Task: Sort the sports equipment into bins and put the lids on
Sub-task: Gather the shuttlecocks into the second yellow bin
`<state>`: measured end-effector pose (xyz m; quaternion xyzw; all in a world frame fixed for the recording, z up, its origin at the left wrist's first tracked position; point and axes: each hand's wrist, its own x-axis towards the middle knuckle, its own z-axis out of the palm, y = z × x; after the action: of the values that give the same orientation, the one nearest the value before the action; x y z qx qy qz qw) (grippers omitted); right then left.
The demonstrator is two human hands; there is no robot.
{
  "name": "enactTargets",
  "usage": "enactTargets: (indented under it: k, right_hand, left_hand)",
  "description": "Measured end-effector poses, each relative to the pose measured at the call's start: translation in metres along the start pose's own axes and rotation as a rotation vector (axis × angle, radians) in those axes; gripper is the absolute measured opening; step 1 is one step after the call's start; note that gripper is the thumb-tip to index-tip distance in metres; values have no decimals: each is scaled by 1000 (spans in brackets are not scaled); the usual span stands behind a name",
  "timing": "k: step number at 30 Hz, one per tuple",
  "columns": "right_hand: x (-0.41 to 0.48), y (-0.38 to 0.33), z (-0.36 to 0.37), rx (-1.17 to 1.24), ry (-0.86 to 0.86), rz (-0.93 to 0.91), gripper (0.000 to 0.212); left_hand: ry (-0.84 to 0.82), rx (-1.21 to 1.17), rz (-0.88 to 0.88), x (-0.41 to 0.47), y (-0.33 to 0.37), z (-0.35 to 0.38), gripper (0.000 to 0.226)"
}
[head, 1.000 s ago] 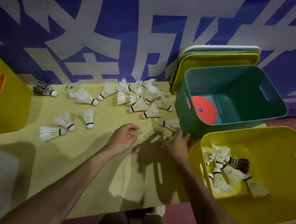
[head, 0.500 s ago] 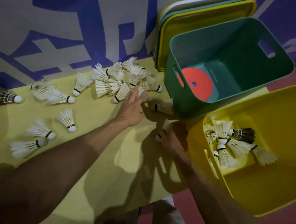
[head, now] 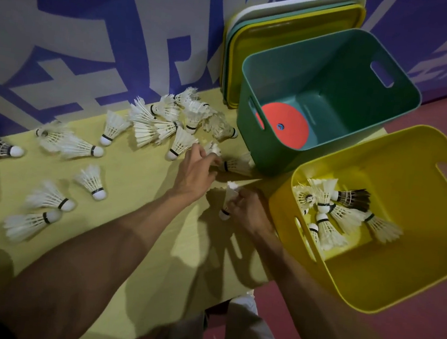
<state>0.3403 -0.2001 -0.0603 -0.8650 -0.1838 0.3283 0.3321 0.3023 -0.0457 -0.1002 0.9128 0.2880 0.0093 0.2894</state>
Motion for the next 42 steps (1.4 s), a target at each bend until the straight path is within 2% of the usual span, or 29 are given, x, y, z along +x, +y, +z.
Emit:
enactTargets:
  k: [3,7,11,17,23,26,29,35,38,42]
  right_hand:
    - [-11,-10,-11,-91,38,-58,11]
    - [-20,-15,-16,-93,67,-118,29]
    - [-25,-25,-22,-57,86,-144,46]
    - [-31,-39,-29,-31,136,-248,52]
    - [-36,-69,-48,123,133,-392,58]
    - [-42,-84,-75,264,124,-387,59]
    - [-39,-85,-107,310,141,-398,54]
    - [-31,-62,-171,386,167,-367,54]
    - [-26,-36,-200,432,158,-308,61]
    - [-23,7,-229,344,164,-258,60]
  left_hand:
    - [20,59,4,1,1,2,28]
    - [-35,195,0,8,0,5,46]
    - [-42,203,-73,11,-5,2,49]
    - [-61,-188,-177,-17,-12,-5,48]
    - [211,-524,-332,-47,13,-38,76]
    - [331,-703,-398,-53,42,-66,75]
    - [404,-750,-359,-60,80,-85,68]
    - [426,-922,-291,-74,156,-98,59]
    - [350,-961,-252,-81,190,-87,59]
    - [216,-945,-182,-86,226,-69,61]
